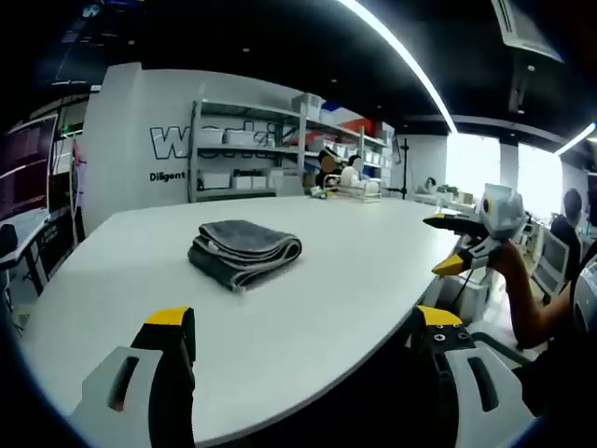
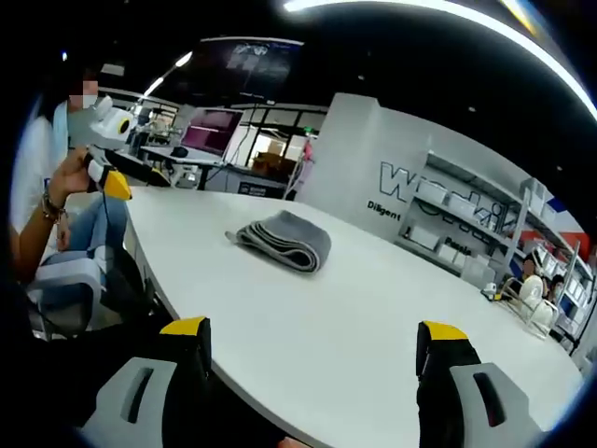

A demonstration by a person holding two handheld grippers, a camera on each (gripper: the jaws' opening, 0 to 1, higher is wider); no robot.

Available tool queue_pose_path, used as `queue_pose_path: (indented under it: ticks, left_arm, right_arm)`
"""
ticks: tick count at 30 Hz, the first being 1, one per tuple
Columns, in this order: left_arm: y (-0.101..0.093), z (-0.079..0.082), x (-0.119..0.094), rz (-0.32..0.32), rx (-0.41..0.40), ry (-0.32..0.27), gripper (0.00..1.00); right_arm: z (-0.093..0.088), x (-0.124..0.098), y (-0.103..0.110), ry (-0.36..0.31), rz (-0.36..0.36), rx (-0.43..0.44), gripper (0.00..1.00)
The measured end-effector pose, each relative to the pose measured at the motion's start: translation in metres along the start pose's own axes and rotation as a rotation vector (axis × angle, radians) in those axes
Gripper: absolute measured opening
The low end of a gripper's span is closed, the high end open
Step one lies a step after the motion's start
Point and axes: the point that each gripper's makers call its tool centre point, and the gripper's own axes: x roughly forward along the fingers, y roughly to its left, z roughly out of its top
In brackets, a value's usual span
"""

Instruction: Open the folded towel by lifting each exposed corner and separating the folded layers until the towel lies flat within the target outline without major curled edges

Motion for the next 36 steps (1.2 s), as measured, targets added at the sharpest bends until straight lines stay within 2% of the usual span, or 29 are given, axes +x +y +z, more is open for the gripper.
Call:
queue_pose_path:
  ticks: [11,18,24,29,36]
  left_arm:
    - [0.0,0.0,0.0,0.0,-0.006,0.0,0.94]
    - [0.007,-0.003,-0.001,0.021,-0.016,0.01,0.93]
    - [0.012,0.001,-0.005,0.034,-0.03,-0.007,0.93]
    - [0.016,-0.003,-0.005,0.05,-0.026,0.008,0.92]
    - [0.02,-0.003,-0.009,0.053,-0.028,0.012,0.92]
  right_arm:
    - [-0.001,0.0,0.001,0.005,0.001,-0.006,0.92]
    - [0.0,0.0,0.001,0.001,-0.001,-0.006,0.92]
    - [0.001,-0.001,0.001,-0.004,-0.006,-0.002,0.92]
    - [0.001,0.001,0.001,0.0,-0.006,-0.001,0.91]
    - [0.015,0.004,0.001,-0.029,-0.003,-0.018,0.91]
